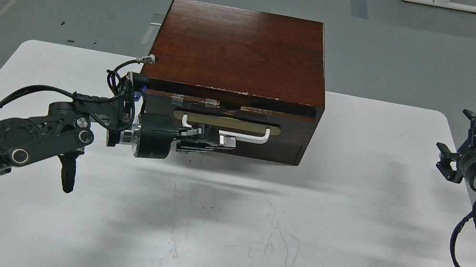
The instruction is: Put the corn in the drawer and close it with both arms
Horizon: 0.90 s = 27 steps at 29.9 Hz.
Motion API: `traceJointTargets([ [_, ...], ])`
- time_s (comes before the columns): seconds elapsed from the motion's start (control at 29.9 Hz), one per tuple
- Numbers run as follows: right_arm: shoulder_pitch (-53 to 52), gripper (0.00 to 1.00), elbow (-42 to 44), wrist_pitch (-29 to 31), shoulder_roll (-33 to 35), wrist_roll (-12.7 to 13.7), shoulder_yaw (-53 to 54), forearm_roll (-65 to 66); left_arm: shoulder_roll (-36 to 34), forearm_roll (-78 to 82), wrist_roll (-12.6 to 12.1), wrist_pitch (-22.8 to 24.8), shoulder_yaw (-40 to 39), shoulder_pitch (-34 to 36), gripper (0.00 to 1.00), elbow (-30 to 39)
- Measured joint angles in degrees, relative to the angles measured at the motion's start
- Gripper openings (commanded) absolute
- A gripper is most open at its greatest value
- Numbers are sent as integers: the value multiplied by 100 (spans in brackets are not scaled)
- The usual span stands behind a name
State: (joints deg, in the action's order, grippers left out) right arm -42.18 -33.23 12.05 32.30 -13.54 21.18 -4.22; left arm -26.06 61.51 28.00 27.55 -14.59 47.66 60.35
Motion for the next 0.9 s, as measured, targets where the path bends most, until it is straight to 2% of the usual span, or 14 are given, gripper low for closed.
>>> traceJointTargets([
  [0.9, -12, 96, 1, -2, -5, 0, -2, 0, 174, -1, 0, 21, -41, 325, 0, -427],
])
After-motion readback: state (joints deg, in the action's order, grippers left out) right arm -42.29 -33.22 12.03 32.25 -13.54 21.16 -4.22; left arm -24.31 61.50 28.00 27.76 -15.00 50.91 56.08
